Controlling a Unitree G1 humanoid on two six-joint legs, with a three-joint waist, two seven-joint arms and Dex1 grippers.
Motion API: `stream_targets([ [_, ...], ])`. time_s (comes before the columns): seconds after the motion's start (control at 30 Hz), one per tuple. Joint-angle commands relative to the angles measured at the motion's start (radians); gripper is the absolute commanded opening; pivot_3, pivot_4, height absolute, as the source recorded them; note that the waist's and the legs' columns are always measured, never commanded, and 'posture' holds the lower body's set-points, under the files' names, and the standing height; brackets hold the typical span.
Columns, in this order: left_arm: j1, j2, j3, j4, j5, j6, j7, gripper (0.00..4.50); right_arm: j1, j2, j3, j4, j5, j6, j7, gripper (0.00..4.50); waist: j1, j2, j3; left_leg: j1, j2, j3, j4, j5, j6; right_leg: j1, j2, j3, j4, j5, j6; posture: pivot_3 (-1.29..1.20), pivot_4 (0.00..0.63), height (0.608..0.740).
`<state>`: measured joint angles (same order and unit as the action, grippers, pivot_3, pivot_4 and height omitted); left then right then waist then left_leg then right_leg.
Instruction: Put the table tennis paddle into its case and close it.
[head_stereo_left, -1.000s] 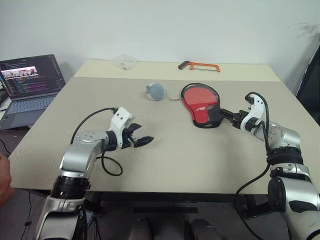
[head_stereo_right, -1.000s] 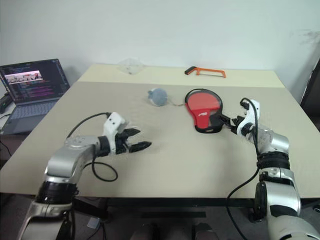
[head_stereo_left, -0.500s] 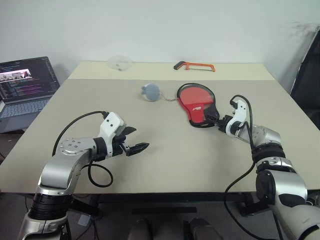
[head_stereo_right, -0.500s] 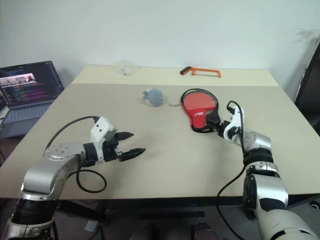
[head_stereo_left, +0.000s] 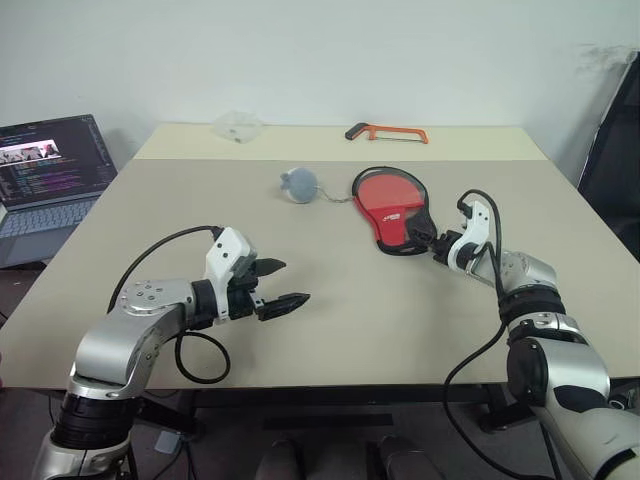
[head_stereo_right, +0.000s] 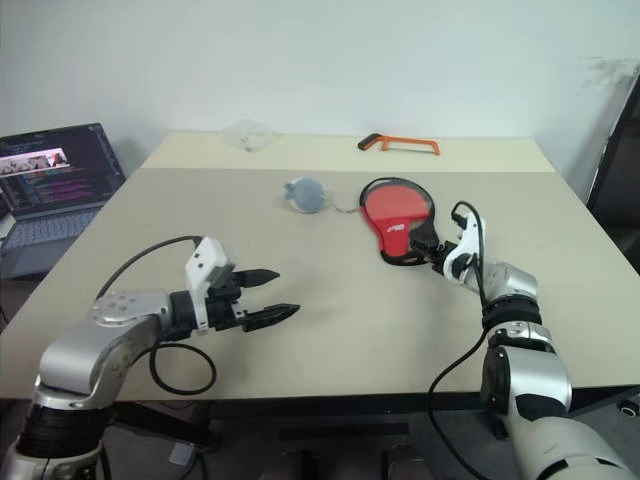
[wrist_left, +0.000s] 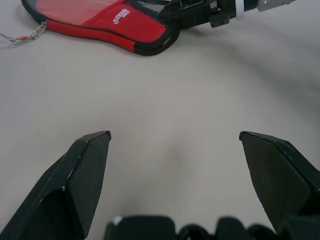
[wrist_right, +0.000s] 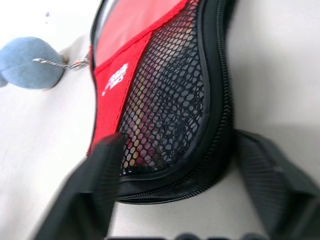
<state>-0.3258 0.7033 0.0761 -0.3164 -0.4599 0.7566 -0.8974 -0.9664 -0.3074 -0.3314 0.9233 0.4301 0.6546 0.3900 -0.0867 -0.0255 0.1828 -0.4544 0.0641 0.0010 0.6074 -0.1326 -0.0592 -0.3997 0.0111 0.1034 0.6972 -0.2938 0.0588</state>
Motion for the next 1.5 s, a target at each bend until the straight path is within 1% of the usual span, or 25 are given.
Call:
stream_targets([
  [0.03, -0.013, 0.02, -0.004, -0.016, -0.004, -0.015, 0.0, 4.5, -0.025, 0.014, -0.011, 0.002, 0.006, -0.007, -0.005, 2.13, -0.001, 0.0, 0.0, 0.0, 0.0, 0.0, 0.0, 0.0, 0.0, 0.0, 0.0, 0.0, 0.0, 0.0, 0.0, 0.0, 0.15, 0.74],
  [0.23, -0.013, 0.023, -0.002, -0.018, -0.009, -0.013, 0.003, 4.5, -0.029, 0.025, -0.012, 0.013, 0.003, -0.012, -0.013, 0.13, -0.004, 0.0, 0.0, 0.0, 0.0, 0.0, -0.001, 0.0, 0.0, 0.0, 0.0, 0.0, 0.0, 0.0, 0.0, 0.0, 0.15, 0.74],
  [0.27, -0.01, 0.023, -0.003, -0.022, -0.01, -0.013, 0.004, 4.5, -0.029, 0.025, -0.009, 0.013, 0.0, -0.008, -0.012, 0.03, -0.004, 0.0, 0.0, 0.001, 0.0, 0.0, -0.001, 0.0, 0.0, 0.0, 0.0, 0.0, 0.0, 0.0, 0.0, 0.0, 0.15, 0.74],
  [0.37, -0.006, 0.023, -0.005, -0.027, -0.013, -0.012, 0.003, 4.5, -0.019, 0.024, 0.006, -0.011, -0.005, 0.025, -0.002, 0.03, -0.004, 0.0, 0.0, 0.001, 0.0, 0.0, -0.001, 0.0, 0.0, 0.0, 0.0, 0.0, 0.0, 0.0, 0.0, 0.0, 0.15, 0.74],
  [0.47, -0.003, 0.029, -0.007, -0.032, -0.02, -0.011, -0.009, 4.5, 0.033, 0.025, 0.035, -0.114, 0.0, 0.115, 0.012, 0.03, -0.003, 0.0, 0.0, 0.001, 0.0, 0.0, -0.002, 0.0, 0.0, -0.001, 0.0, 0.0, 0.0, -0.001, -0.001, 0.0, 0.15, 0.74],
  [0.57, 0.0, 0.042, -0.004, -0.034, -0.029, -0.012, -0.026, 4.5, 0.109, 0.027, 0.053, -0.267, 0.019, 0.223, 0.006, 0.03, -0.001, 0.0, 0.0, 0.001, 0.0, 0.0, -0.004, 0.0, 0.0, -0.001, 0.0, 0.0, 0.0, -0.002, -0.002, 0.0, 0.15, 0.74],
  [0.73, 0.004, 0.085, 0.009, -0.015, -0.039, -0.029, -0.08, 4.5, 0.309, 0.043, 0.069, -0.66, 0.103, 0.466, -0.043, 0.03, 0.003, -0.001, 0.0, 0.001, 0.0, 0.0, -0.011, 0.0, 0.0, -0.004, 0.0, -0.001, 0.0, -0.004, -0.006, 0.0, 0.15, 0.74],
  [0.83, -0.002, 0.105, 0.008, 0.002, -0.041, -0.039, -0.11, 4.5, 0.417, 0.057, 0.059, -0.852, 0.143, 0.581, -0.087, 0.03, 0.003, -0.001, 0.0, 0.001, 0.001, -0.001, -0.015, 0.0, 0.0, -0.005, 0.0, -0.003, 0.0, -0.006, -0.009, 0.0, 0.15, 0.74],
  [1.03, -0.026, 0.122, -0.018, 0.037, -0.037, -0.057, -0.155, 4.5, 0.578, 0.075, 0.043, -1.12, 0.217, 0.748, -0.125, 0.03, 0.004, -0.002, -0.001, 0.001, 0.001, -0.002, -0.016, -0.001, 0.0, -0.005, 0.001, -0.004, 0.0, -0.008, -0.01, 0.0, 0.15, 0.74],
  [1.2, -0.042, 0.127, -0.034, 0.053, -0.047, -0.068, -0.203, 4.5, 0.706, 0.061, 0.07, -1.284, 0.272, 0.835, -0.109, 0.03, 0.004, -0.005, -0.003, 0.001, 0.001, -0.002, -0.016, -0.001, 0.0, -0.005, 0.001, -0.004, 0.0, -0.008, -0.01, 0.0, 0.15, 0.74],
  [1.37, -0.054, 0.115, -0.015, 0.062, -0.077, -0.097, -0.25, 4.5, 0.781, 0.041, 0.083, -1.369, 0.32, 0.875, -0.078, 0.03, 0.004, -0.006, -0.004, 0.001, 0.001, -0.002, -0.016, -0.001, 0.0, -0.005, 0.001, -0.004, 0.0, -0.009, -0.011, 0.0, 0.15, 0.74],
  [1.5, -0.053, 0.114, -0.015, 0.063, -0.081, -0.112, -0.257, 4.5, 0.84, 0.012, 0.106, -1.44, 0.372, 0.905, -0.033, 0.03, 0.005, -0.007, -0.005, 0.001, 0.002, -0.002, -0.016, -0.001, 0.0, -0.005, 0.001, -0.005, 0.0, -0.01, -0.011, 0.0, 0.15, 0.74],
])
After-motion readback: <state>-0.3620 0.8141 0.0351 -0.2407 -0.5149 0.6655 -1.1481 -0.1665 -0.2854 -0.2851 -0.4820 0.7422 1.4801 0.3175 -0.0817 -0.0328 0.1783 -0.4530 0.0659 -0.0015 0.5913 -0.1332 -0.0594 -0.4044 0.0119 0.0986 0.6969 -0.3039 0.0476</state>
